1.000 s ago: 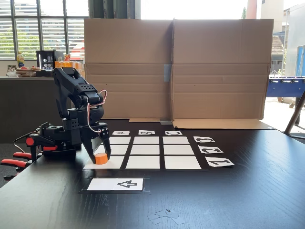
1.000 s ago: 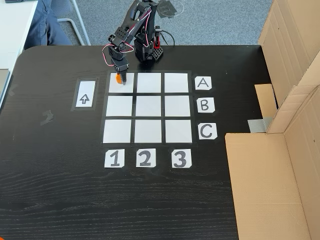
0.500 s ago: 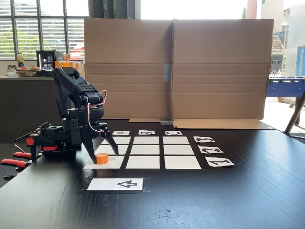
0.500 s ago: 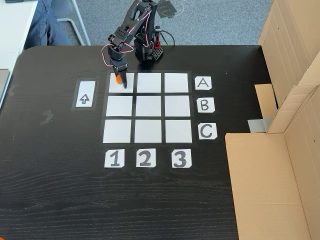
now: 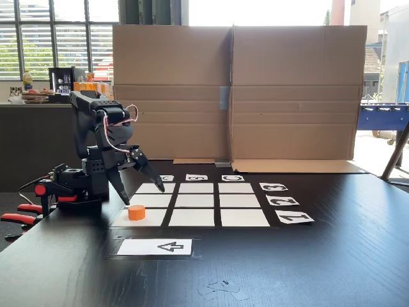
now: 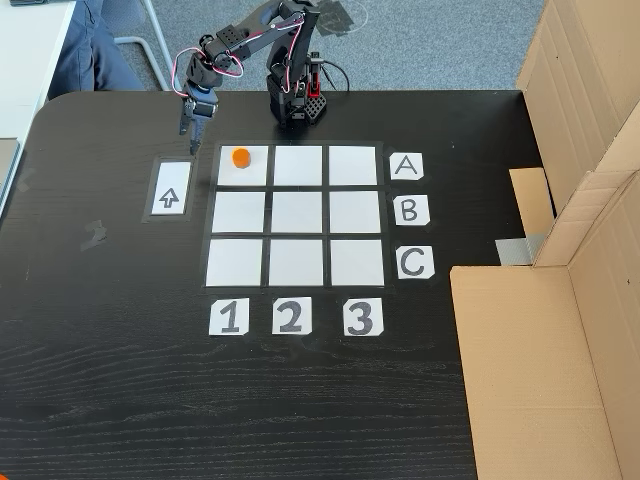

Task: Pick up the round, orange token and place it in the grid on square A1.

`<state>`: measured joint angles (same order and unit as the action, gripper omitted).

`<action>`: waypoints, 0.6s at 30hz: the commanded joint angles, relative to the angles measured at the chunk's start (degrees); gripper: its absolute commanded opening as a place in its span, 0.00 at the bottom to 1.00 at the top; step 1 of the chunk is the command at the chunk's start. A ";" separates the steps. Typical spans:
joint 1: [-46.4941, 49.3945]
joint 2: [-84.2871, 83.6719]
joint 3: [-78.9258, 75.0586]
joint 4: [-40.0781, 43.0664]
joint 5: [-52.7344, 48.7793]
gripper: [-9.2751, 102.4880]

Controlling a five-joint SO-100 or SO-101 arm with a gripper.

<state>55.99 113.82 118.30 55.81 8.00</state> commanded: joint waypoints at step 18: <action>25.93 24.35 -10.28 20.13 -9.49 0.37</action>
<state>78.57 134.82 110.39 71.89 0.35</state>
